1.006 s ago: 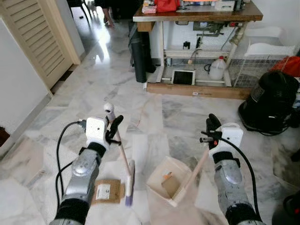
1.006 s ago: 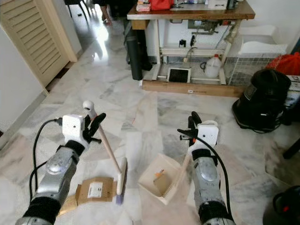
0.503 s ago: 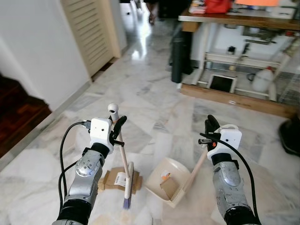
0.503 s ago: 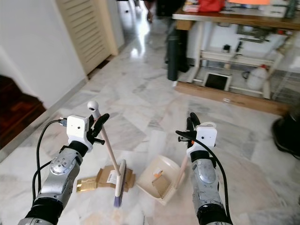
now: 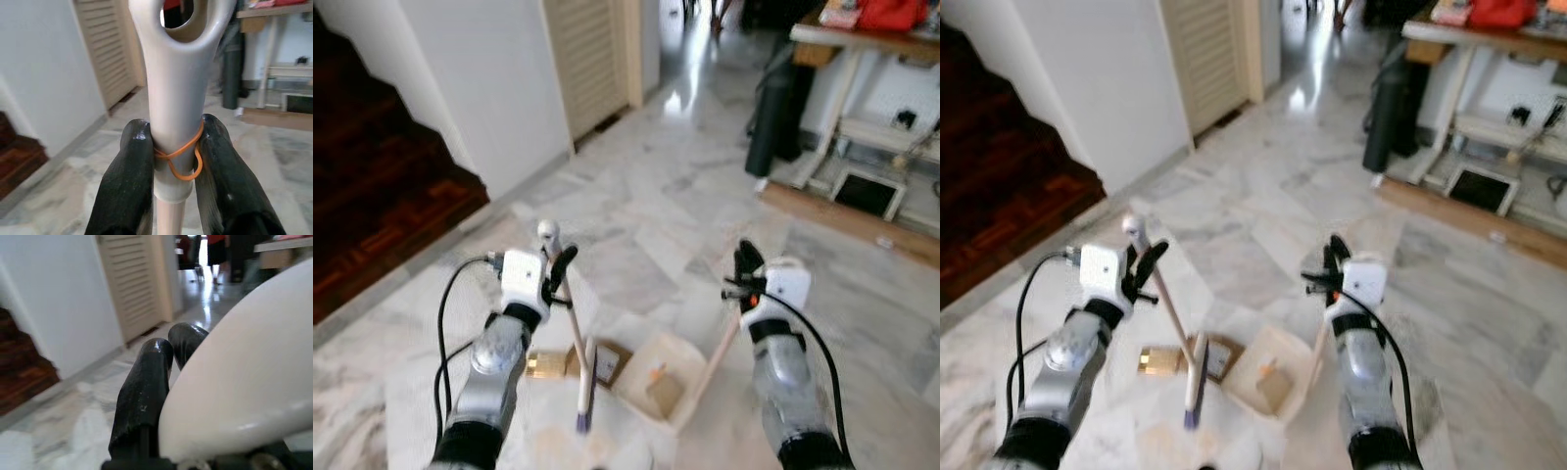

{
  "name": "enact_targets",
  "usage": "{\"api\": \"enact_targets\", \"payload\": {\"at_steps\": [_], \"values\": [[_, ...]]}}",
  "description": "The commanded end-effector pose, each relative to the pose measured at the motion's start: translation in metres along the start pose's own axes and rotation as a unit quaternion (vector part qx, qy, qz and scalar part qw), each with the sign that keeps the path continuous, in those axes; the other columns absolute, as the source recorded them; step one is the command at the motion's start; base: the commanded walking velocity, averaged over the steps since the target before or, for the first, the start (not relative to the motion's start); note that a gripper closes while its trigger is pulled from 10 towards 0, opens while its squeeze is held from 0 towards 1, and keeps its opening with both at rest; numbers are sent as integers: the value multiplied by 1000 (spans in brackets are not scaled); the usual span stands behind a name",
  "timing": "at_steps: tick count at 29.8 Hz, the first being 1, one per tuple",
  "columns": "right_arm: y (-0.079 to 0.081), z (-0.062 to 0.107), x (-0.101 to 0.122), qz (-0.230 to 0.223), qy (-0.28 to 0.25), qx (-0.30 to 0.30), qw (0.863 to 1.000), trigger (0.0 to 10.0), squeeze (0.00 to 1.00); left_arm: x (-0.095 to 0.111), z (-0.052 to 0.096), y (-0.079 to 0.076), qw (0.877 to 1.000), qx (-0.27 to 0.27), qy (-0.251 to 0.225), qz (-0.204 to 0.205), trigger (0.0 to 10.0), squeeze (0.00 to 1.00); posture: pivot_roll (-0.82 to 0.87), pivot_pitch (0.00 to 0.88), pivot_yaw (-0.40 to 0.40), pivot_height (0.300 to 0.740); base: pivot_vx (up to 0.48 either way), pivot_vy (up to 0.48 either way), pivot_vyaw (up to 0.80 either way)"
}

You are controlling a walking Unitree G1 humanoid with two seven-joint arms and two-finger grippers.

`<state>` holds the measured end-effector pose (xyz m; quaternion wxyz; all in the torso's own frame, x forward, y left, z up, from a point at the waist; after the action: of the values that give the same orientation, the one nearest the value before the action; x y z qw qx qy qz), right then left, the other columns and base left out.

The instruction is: Sweep floor

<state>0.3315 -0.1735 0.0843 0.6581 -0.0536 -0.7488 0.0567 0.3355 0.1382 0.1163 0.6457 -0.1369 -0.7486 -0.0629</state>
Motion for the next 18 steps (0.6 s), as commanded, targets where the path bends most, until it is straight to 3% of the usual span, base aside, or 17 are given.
{"api": "enact_targets", "payload": {"at_steps": [1,18], "values": [[-2,-3,11,-2,-23,-6,1000,10000,0,9,-2,3,1000,2,-17,-18,10000,0,45,0,75,740,0,0,775],[-2,-2,9,13,-19,15,1000,10000,0,4,2,2,1000,-1,-11,-22,10000,0,44,0,69,740,0,0,672]]}}
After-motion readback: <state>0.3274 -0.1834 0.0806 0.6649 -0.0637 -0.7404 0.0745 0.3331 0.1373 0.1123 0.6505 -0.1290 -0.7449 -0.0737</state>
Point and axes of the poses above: a point about 5 cm out from each wrist's last joint towards the gripper, its own z axis pointing back from the gripper into the wrist, its own x axis along the axis of the wrist's last joint, y = z × x, the point moved 2 cm from there along -z, pointing out of the wrist towards the gripper, and after that the axes turned 10 degrees about z, right-handed, at the moved point
